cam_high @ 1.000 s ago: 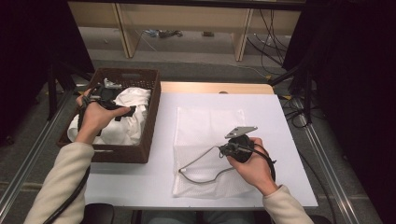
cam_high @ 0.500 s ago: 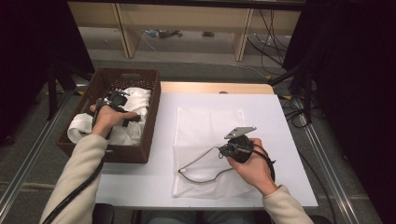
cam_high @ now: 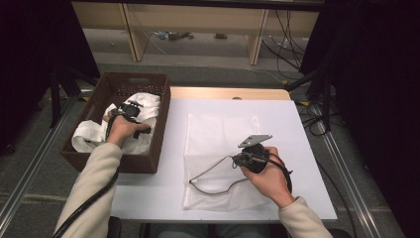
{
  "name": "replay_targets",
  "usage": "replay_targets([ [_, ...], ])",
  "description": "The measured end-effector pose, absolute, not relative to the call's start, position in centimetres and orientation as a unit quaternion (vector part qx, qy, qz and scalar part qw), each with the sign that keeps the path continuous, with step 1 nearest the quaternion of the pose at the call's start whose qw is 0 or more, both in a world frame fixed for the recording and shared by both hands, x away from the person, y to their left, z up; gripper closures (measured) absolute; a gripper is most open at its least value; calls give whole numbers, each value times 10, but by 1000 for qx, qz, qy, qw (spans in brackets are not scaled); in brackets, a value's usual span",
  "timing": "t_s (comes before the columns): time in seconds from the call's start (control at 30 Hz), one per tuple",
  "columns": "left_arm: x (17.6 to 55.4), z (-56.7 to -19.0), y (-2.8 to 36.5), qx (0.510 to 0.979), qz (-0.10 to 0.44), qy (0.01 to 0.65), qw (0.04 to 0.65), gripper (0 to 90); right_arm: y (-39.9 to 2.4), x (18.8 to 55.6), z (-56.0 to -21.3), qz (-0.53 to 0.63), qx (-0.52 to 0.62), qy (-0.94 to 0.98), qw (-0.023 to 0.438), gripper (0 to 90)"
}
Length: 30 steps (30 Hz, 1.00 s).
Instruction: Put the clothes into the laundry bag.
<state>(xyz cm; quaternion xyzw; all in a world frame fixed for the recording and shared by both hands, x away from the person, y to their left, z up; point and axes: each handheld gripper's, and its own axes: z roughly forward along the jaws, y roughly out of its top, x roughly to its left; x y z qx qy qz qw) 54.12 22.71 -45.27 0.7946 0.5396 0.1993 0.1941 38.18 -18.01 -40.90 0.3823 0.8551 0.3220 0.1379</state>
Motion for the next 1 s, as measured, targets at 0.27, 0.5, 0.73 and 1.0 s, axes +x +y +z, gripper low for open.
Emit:
replay_targets([
  [0.27,538,-454,236,799,220,528,187,511,-182,383,-409,321,366,861,147,900],
  [0.5,536,-452,240,794,219,531,198,685,-182,383,-409,320,382,856,137,900],
  [0.73,520,-438,254,757,254,533,279,703,-183,383,-408,323,382,854,139,900],
  [1.0,492,-402,264,686,331,502,410,706,-184,385,-406,327,370,857,149,900],
])
